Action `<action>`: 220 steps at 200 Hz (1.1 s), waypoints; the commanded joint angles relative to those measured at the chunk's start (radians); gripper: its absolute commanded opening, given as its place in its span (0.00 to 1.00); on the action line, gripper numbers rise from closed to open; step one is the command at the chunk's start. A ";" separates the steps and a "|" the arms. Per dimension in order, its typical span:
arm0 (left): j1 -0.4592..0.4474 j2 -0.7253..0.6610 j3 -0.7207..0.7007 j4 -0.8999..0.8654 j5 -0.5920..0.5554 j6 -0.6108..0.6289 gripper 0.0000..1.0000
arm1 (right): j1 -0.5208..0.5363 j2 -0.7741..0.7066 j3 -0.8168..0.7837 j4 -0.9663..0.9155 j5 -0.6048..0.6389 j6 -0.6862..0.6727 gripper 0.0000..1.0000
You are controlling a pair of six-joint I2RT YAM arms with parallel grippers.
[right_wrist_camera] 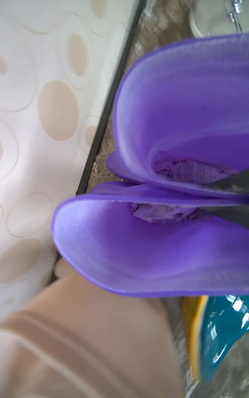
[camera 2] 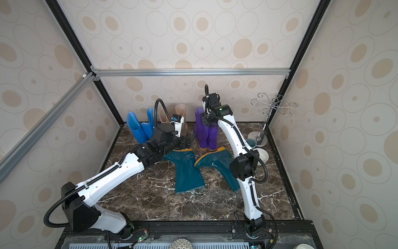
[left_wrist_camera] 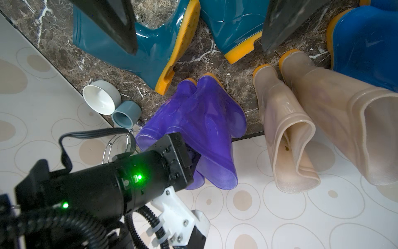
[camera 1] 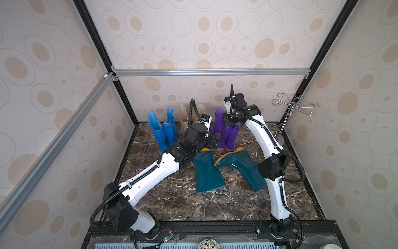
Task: Match and arrange rain boots in pairs
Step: Adjust a pair of rain boots at the center of the board.
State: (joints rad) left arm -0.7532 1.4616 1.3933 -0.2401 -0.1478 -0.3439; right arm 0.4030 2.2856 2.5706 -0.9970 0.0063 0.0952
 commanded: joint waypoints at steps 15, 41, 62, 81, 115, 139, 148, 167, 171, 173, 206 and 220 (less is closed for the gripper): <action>-0.009 0.003 0.041 -0.015 -0.015 -0.002 0.89 | 0.014 0.005 0.038 0.134 -0.019 0.128 0.00; -0.009 -0.009 0.029 -0.017 -0.025 -0.002 0.89 | 0.020 0.007 0.049 0.213 -0.028 0.178 0.00; -0.008 -0.027 0.008 -0.011 -0.033 -0.005 0.89 | 0.031 0.018 0.050 0.269 -0.052 0.180 0.00; -0.009 -0.044 -0.008 -0.011 -0.043 -0.007 0.89 | 0.032 0.039 0.064 0.287 -0.051 0.201 0.00; -0.009 -0.067 -0.029 -0.011 -0.058 -0.008 0.89 | 0.044 0.073 0.080 0.299 -0.015 0.192 0.00; -0.008 -0.077 -0.031 -0.016 -0.063 -0.010 0.89 | 0.043 0.093 0.077 0.294 -0.043 0.233 0.00; -0.009 -0.080 -0.033 -0.016 -0.063 -0.009 0.89 | 0.044 0.096 0.071 0.294 -0.044 0.246 0.00; -0.008 -0.084 -0.033 -0.026 -0.064 -0.011 0.89 | 0.049 0.086 0.070 0.285 -0.047 0.220 0.31; -0.008 -0.085 -0.033 -0.027 -0.064 -0.010 0.89 | 0.049 0.080 0.069 0.283 -0.044 0.205 0.41; -0.008 -0.085 -0.034 -0.028 -0.063 -0.011 0.89 | 0.050 0.076 0.067 0.281 -0.041 0.198 0.45; -0.009 -0.099 -0.043 -0.030 -0.073 -0.004 0.89 | 0.050 -0.021 0.005 0.275 0.001 0.111 0.65; -0.008 -0.102 -0.039 -0.036 -0.073 0.005 0.89 | 0.050 -0.070 -0.024 0.272 0.021 0.090 0.71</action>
State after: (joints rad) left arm -0.7532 1.3922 1.3483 -0.2611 -0.2039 -0.3439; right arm 0.4480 2.3337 2.5801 -0.7361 -0.0151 0.2501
